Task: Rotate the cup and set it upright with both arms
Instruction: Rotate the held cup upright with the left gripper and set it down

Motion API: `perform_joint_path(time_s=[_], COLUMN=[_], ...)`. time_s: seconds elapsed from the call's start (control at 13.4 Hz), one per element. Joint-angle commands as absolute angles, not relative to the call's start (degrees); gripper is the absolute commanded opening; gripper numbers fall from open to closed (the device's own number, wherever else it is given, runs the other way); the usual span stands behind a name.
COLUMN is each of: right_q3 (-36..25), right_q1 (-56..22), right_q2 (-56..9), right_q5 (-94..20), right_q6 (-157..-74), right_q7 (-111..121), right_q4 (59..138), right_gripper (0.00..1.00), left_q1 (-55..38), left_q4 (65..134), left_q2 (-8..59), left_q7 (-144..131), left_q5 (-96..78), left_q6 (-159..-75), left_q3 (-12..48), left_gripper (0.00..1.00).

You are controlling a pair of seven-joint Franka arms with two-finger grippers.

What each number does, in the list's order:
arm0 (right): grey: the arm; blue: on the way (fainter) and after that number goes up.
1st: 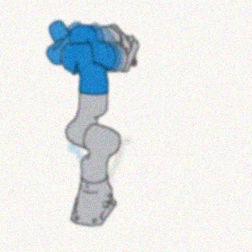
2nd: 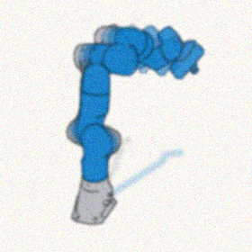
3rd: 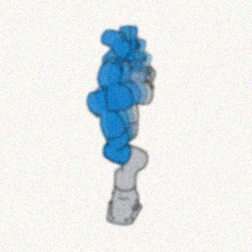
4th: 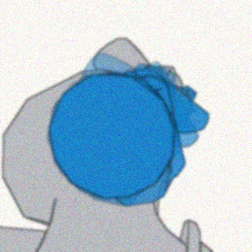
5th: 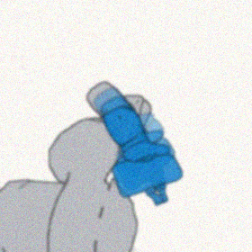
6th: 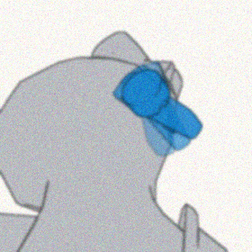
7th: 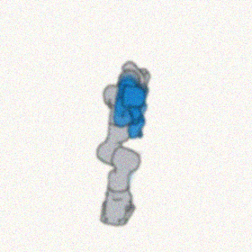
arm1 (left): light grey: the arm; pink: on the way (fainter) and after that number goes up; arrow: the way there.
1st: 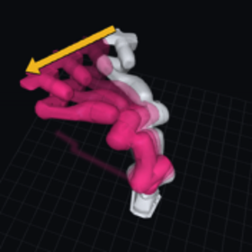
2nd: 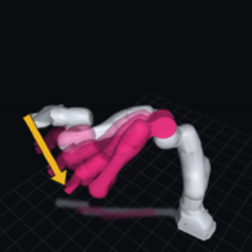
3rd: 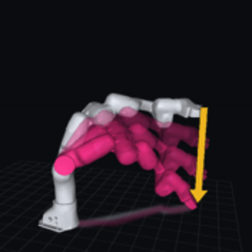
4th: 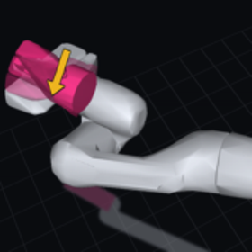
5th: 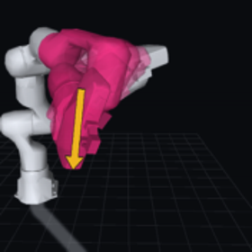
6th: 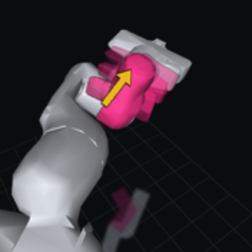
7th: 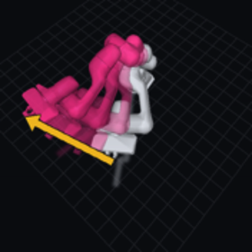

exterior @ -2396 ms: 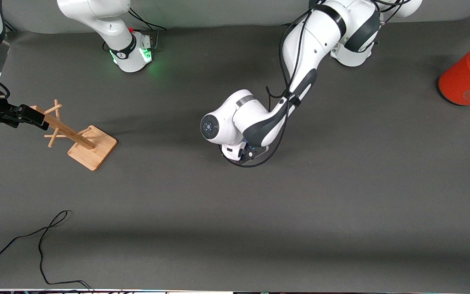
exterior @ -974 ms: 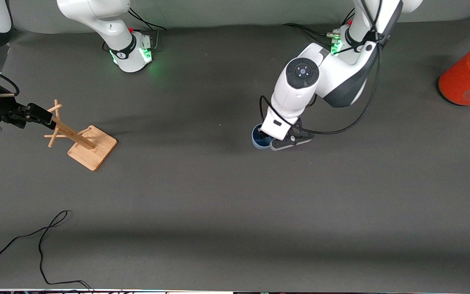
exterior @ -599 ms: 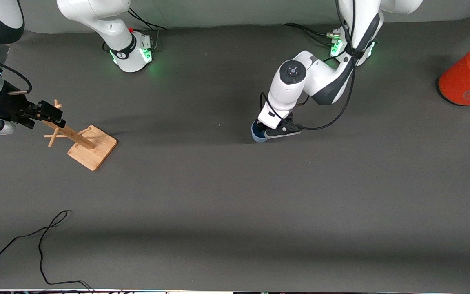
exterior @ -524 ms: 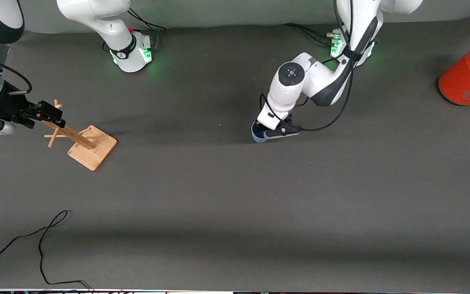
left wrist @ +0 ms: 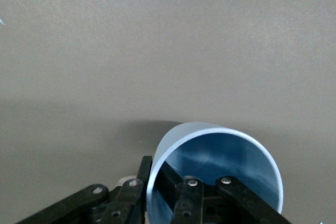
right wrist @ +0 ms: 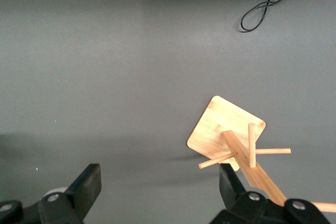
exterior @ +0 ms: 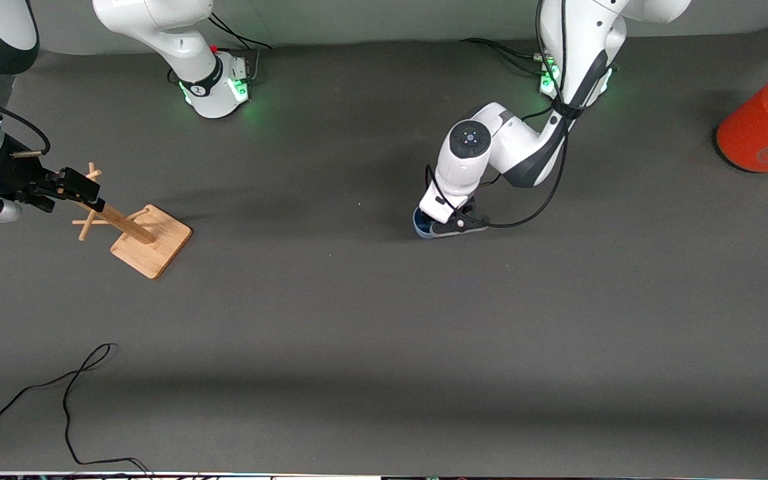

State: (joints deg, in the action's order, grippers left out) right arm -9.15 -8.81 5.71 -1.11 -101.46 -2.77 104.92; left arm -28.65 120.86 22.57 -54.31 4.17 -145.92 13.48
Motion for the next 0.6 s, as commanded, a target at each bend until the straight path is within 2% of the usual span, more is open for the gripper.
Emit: perform_joint_path(time_s=[0.0, 0.07, 0.3, 0.52], right_q3=[-9.3, -9.3, -9.3, -9.4], right_q1=[-8.9, -8.9, -8.9, -8.9], right_q2=[6.3, 6.3, 6.4, 6.7], right_q5=[-1.0, -1.0, -1.0, 0.3], right_q6=[-102.6, -102.6, -102.6, -102.7], right_q7=[-1.6, -1.6, -1.7, -1.7], right_q4=[105.6, 105.6, 105.6, 105.0], right_gripper=[1.00, 1.00, 1.00, 1.00], left_q1=[-28.8, -28.8, -28.7, -27.0], left_q4=[120.1, 120.1, 119.7, 116.4], left_q2=[22.9, 22.8, 20.4, 14.7], left_q7=[-54.1, -54.0, -54.0, -53.4], left_q5=[5.4, 5.4, 5.4, 4.1], left_q6=[-145.8, -145.6, -143.3, -130.7], left_q3=[13.1, 13.1, 13.2, 13.4], left_gripper=[0.74, 0.98, 1.00, 1.00])
